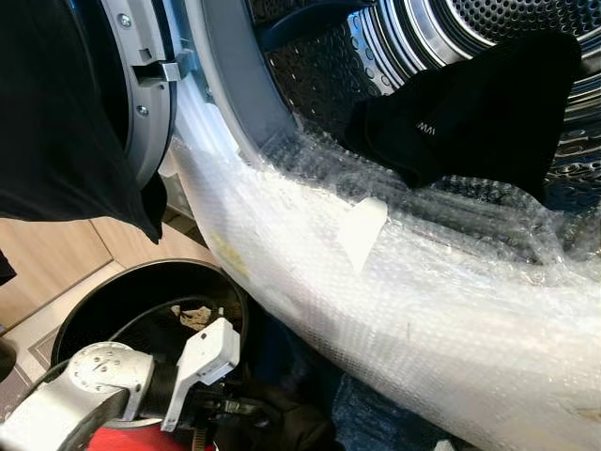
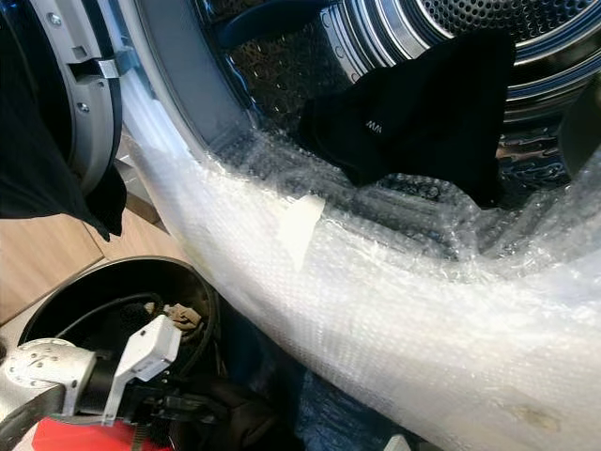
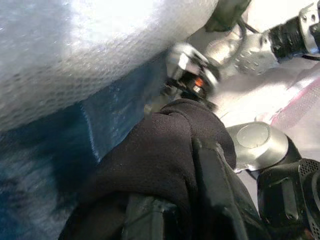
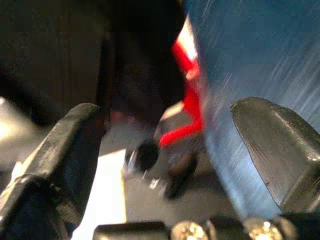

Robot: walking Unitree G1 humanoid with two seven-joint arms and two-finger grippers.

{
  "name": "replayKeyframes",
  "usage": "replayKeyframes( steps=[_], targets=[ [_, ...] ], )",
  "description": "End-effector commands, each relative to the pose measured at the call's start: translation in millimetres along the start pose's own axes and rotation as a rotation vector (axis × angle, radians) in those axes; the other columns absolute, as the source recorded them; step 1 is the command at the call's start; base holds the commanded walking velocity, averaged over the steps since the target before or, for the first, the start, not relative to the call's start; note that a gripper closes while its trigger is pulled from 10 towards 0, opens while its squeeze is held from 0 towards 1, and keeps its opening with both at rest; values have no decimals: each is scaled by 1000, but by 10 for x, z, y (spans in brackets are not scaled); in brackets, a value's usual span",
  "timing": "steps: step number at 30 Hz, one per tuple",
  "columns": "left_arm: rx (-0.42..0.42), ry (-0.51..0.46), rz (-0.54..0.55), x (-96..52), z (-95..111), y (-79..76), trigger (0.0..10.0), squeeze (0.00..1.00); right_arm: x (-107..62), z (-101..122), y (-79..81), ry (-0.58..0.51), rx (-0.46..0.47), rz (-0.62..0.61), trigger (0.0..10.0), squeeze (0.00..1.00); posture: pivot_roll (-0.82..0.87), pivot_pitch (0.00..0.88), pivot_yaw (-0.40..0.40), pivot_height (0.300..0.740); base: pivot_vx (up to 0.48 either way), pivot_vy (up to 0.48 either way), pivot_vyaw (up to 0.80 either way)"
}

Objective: Clothes washing

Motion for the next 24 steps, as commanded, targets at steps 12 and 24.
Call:
replayKeyframes(
  steps=[12, 24],
  targets=[
    [38, 36, -17, 113, -85, 24, 0, 0, -83, 333, 58, -34, -63, 103, 10000, 1000, 80, 68, 8, 740, 0, 0, 0],
    [48, 28, -25, 211, -95, 54, 0, 0, -143, 194, 654, 101, -146, 449, 10000, 1000, 77, 66, 6, 740, 0, 0, 0]
  ],
)
Point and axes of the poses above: a point about 5 cm out from each wrist's last joint towards the gripper, its own x axis pointing out of the wrist towards the gripper, its own z axis along the axis of the wrist's last joint, y = z × x, the point moved 4 cm from there along x, pointing out of the wrist towards the gripper, and after that the axes turned 13 degrees about x, right-handed, at the moved point
